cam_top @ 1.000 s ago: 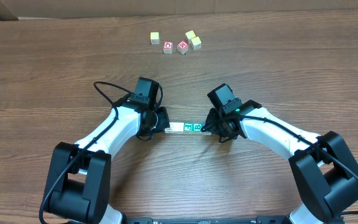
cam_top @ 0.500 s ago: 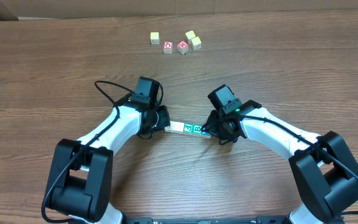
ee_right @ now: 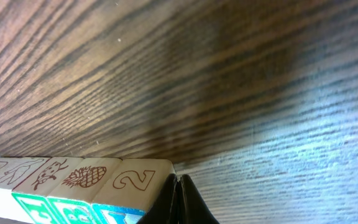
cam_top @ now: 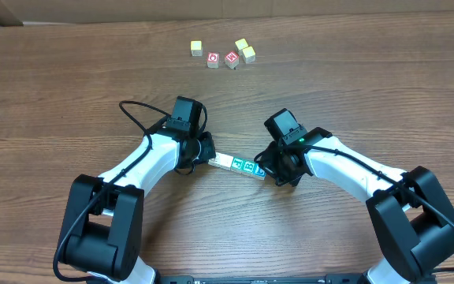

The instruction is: Flip 5 blocks

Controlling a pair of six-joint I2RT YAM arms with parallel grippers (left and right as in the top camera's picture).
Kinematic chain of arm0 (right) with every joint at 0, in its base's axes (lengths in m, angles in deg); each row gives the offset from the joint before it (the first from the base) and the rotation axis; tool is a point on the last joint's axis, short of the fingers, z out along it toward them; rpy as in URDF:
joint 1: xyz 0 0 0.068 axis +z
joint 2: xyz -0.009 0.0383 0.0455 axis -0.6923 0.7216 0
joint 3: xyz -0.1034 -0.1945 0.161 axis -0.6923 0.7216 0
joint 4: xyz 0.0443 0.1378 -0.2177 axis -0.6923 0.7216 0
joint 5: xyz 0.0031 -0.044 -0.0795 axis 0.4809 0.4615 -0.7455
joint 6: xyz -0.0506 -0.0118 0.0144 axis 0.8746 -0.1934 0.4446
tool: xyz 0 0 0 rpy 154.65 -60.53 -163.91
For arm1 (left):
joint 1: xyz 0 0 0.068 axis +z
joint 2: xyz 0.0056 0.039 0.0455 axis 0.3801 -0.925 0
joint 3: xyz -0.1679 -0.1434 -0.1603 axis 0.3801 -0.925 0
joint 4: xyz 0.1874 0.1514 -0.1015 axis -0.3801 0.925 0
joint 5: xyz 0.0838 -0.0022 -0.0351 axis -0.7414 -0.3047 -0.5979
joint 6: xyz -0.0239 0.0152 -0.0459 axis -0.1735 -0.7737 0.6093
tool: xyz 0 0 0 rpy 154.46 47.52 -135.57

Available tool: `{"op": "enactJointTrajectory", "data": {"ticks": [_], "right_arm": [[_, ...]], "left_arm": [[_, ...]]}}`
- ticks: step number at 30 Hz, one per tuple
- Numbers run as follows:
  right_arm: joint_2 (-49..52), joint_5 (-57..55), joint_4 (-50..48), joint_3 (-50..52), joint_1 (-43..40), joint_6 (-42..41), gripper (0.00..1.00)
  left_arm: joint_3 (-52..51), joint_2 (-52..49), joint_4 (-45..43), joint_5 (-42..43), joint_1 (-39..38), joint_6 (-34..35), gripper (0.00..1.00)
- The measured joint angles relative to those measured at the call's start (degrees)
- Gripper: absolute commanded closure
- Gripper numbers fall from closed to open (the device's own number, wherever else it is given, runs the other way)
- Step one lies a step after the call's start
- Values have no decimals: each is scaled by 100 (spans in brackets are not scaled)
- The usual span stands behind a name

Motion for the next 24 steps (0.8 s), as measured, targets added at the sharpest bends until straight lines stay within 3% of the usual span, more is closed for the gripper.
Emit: {"op": "enactJointTrajectory", "data": {"ticks": [24], "right_arm": [[0, 205, 66, 42, 614, -2260, 96]], "left_arm": [[2, -195, -518, -208, 66, -26, 96]]}}
